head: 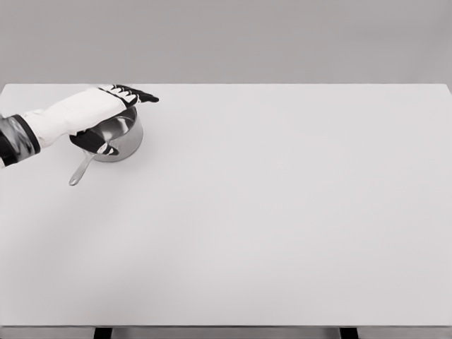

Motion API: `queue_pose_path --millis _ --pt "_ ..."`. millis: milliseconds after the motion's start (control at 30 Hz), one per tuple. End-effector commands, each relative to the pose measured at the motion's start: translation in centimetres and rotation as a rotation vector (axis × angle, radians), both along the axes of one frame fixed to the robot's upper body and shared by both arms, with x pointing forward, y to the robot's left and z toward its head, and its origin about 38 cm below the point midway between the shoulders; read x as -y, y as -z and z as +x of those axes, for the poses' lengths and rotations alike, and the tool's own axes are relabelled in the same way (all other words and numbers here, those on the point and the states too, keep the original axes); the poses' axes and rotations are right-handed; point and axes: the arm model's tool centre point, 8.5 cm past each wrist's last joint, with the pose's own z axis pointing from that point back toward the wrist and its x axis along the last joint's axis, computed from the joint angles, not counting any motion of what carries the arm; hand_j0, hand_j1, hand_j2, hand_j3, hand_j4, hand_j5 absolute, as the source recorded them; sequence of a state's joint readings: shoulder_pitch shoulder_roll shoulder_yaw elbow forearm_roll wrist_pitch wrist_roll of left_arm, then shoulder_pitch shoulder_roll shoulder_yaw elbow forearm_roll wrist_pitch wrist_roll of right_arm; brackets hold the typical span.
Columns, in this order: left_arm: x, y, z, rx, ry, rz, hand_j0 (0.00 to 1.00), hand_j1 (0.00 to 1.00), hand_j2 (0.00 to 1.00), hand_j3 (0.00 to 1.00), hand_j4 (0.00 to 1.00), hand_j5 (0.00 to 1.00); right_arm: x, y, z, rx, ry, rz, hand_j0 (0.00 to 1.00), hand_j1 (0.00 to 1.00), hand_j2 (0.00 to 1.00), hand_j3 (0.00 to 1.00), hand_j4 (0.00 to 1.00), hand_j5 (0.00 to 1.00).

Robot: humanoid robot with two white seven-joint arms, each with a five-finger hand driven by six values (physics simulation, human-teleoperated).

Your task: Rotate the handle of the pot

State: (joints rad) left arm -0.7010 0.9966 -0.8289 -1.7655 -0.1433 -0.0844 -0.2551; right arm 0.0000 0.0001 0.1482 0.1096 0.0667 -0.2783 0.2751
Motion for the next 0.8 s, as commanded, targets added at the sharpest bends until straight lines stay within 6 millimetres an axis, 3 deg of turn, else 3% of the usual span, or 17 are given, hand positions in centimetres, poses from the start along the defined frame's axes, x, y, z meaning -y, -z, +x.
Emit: queue_pose_path --millis 0,467,600,767 --pt "-0.2 0.0 -0.1 -0.003 -0.004 0.003 1.0 1.0 1.0 1.0 1.0 1.0 0.0 0.0 -0.1 -0.005 -0.008 0.003 1.0 1.0 1.0 1.0 1.0 1.0" --pt "-1.0 1.4 -0.5 -0.001 -0.011 0.081 1.0 1.0 1.0 1.0 1.0 1.0 0.0 0.0 -0.1 -0.003 0.003 0.0 1.0 1.0 1.0 1.0 1.0 1.0" --pt "0.1 1.8 -0.4 0.025 0.011 0.099 1.0 1.0 1.0 1.0 1.0 1.0 0.0 0.0 -0.2 -0.005 0.002 0.0 1.0 1.0 1.0 1.0 1.0 1.0" --pt "0.0 2.0 -0.4 0.072 0.009 0.164 1.0 1.0 1.0 1.0 1.0 1.0 0.0 0.0 -0.1 -0.003 0.002 0.0 1.0 1.0 1.0 1.0 1.0 1.0"
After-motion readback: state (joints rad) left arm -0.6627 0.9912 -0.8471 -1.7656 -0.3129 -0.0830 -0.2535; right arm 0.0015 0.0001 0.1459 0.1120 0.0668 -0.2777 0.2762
